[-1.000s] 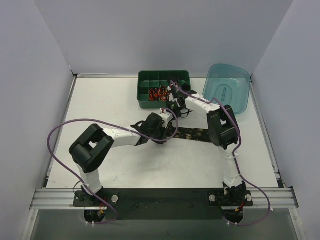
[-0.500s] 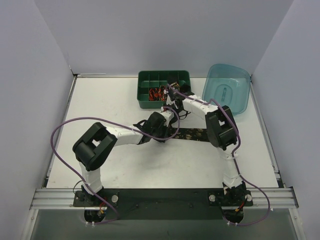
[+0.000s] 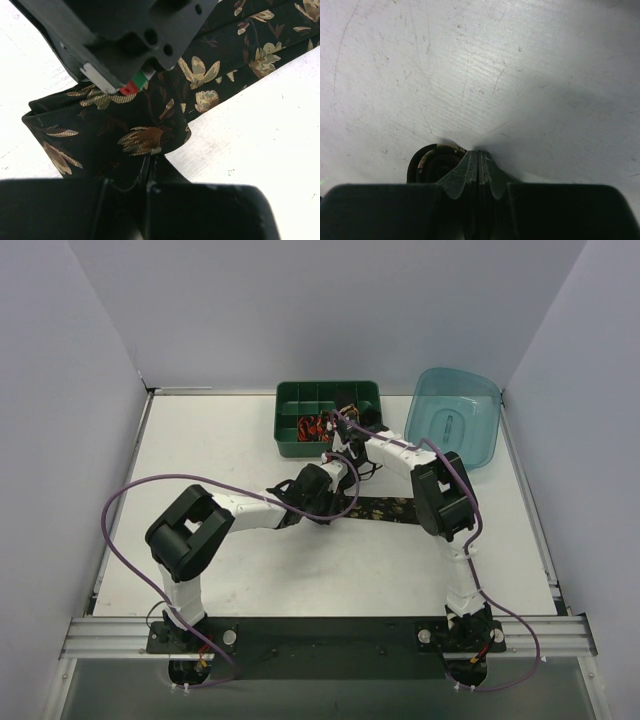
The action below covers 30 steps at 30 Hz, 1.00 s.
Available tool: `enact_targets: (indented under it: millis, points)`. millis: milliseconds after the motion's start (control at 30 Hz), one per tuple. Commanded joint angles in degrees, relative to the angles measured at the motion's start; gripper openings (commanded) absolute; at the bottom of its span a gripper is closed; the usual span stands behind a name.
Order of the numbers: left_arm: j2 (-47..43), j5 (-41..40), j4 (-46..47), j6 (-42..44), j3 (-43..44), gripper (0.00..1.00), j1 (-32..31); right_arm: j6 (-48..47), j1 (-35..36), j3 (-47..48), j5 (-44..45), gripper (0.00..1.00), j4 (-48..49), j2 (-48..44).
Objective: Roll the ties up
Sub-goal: Roll the tie at the center of the board.
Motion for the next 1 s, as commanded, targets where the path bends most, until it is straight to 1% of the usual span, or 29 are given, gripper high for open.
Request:
enact_targets:
  millis: [0,367,467,533,767,967]
  points:
    - [-0.71,-2.5,0.71,0.11,0.11,0.0,-0.05,-0.6,0.63,0.23,0.17,0.0,-7.11,-0.96]
    - [-10.2,-2.76,2.47,-0.5,-9.12,0.0,-0.05,0.81,-2.8,5.94,1.14,0.0,-7.02,-0.43]
    - [-11.97,-1.71,5.01,-1.38,-11.76,0.0,-0.05,1.07,-2.97,6.38,1.4,0.0,-7.02,-0.7]
    - [-11.88,-1.62,5.37,-1.64,-11.77,0.0,-0.05,1.16,-2.89,6.47,1.23,0.0,-7.02,-0.52]
    - [-7.41,0.4,7.39,-1.99,-9.49,0.0,-0.05,1.42,-2.53,6.56,-0.79,0.0,-6.4,1.06]
    - [-5.03,0.75,7.57,-1.82,-7.64,0.0,-0.14,1.33,-0.95,6.21,-1.5,0.0,-6.32,1.94]
